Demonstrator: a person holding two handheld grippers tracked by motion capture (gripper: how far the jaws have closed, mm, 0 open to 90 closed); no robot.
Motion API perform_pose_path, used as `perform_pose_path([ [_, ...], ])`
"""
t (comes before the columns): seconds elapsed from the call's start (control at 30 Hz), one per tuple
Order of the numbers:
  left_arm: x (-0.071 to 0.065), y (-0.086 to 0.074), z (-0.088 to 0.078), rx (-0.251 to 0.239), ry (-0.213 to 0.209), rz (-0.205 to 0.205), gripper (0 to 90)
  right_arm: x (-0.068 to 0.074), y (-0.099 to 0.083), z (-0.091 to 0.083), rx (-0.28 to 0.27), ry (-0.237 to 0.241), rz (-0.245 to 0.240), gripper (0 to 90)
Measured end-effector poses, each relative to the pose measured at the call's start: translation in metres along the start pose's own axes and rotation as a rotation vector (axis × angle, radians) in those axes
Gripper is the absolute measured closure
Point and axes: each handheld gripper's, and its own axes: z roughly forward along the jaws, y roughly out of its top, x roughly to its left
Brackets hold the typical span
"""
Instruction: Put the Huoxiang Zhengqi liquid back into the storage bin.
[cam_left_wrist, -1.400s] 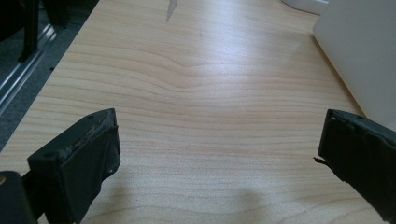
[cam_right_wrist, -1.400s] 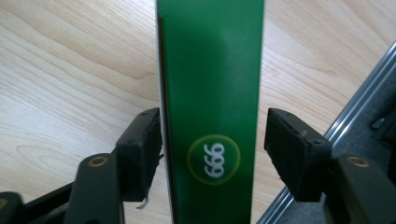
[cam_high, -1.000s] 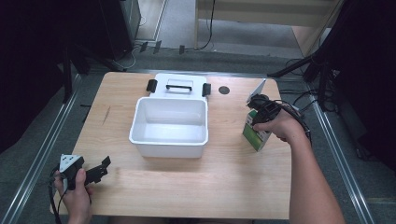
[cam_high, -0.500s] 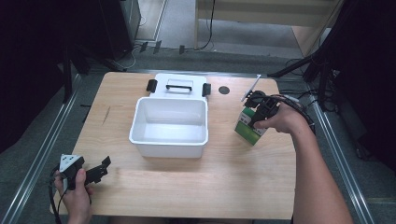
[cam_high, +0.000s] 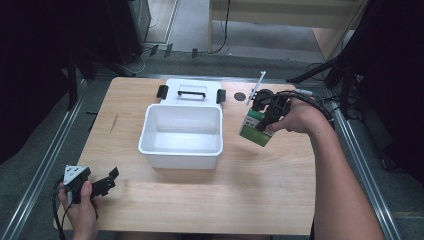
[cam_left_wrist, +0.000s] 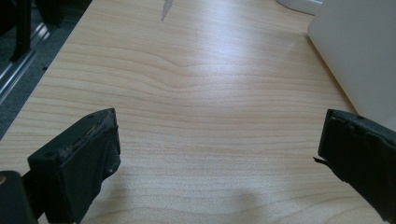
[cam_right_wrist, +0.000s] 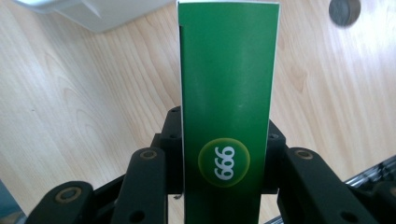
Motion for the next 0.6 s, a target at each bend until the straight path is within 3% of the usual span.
perform_pose_path([
  [0.23, 0.000, 0.000, 0.000, 0.005, 0.000, 0.002, 0.0, 0.005, 0.017, -0.018, -0.006, 0.003, -0.082, 65.1],
  [0.6, 0.000, 0.000, 0.001, -0.004, -0.013, -0.003, 0.0, 0.013, 0.041, -0.045, -0.008, 0.000, -0.125, 65.1],
])
